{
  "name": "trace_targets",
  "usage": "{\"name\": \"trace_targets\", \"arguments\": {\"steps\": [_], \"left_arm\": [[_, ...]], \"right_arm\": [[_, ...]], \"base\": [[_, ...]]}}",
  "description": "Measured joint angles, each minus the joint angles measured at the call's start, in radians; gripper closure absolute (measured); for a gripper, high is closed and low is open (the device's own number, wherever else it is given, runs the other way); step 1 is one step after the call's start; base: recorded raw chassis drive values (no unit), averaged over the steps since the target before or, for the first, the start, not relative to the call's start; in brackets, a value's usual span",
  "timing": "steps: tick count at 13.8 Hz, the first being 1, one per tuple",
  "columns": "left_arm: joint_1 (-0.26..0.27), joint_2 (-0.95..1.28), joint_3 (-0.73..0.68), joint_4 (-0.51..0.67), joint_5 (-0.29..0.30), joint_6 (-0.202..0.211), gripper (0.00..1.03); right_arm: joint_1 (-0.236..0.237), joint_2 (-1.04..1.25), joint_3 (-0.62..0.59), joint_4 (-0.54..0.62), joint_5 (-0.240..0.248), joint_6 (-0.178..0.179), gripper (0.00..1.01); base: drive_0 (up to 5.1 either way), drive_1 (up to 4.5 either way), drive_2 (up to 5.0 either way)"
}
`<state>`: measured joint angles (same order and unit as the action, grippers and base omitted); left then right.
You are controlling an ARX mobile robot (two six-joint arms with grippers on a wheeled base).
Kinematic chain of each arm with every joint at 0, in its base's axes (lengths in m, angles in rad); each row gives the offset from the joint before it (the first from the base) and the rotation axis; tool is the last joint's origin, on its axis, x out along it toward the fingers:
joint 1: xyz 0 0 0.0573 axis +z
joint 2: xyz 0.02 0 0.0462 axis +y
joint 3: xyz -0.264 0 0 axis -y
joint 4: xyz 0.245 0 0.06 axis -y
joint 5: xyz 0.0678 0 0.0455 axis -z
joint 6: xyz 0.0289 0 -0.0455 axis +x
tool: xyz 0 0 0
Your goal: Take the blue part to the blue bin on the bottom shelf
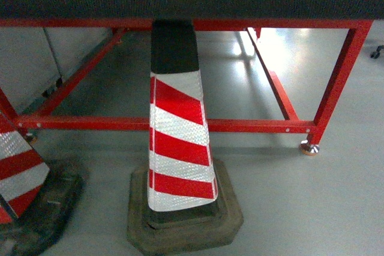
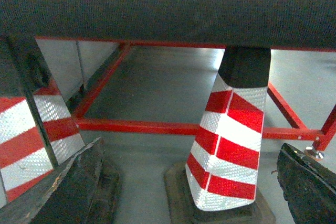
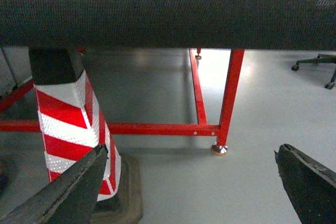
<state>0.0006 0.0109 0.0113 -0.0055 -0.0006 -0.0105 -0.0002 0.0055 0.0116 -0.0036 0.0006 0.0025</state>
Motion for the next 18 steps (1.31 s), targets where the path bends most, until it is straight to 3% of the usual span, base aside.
{"name": "trace_targets", "arguments": {"steps": [18], "left_arm": [[0.000, 0.000, 0.000, 0.005, 0.000, 0.000, 0.05]], "right_arm": [[0.000, 0.000, 0.000, 0.002, 0.000, 0.000, 0.03]], "base": [[0.0, 0.00, 0.0]]}}
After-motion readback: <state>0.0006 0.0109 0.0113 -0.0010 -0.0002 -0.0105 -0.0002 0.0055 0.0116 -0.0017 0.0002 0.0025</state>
